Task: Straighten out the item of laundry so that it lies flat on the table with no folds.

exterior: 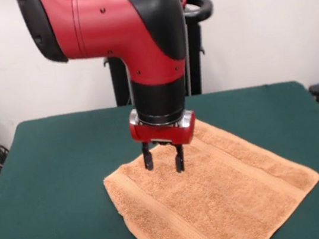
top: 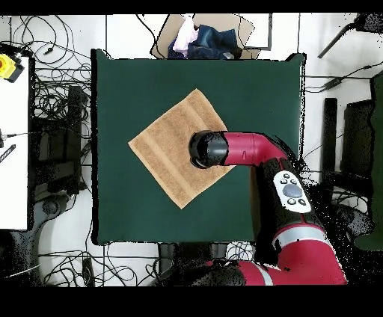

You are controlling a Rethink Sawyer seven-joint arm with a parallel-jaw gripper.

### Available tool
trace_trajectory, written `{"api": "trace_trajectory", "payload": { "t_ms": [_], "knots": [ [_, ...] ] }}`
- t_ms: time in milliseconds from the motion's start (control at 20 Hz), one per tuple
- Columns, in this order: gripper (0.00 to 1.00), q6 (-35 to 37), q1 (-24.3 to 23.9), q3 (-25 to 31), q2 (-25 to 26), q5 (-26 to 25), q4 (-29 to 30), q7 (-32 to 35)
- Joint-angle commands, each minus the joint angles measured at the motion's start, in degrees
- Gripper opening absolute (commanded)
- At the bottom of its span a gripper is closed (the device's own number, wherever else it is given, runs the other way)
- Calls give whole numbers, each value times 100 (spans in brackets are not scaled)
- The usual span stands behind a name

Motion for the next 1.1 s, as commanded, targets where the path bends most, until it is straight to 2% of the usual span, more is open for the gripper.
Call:
{"api": "trace_trajectory", "payload": {
  "t_ms": [50, 400, 750, 1100],
  "knots": [
    [100, -81, 264, -132, 203, 613, 436, 1410],
    [100, 647, 668, -171, -127, 1399, 231, 1586],
    [100, 172, 1293, -240, 290, 2328, -173, 2075],
    [100, -357, 1866, -740, 980, 2745, -694, 2168]
  ]
}}
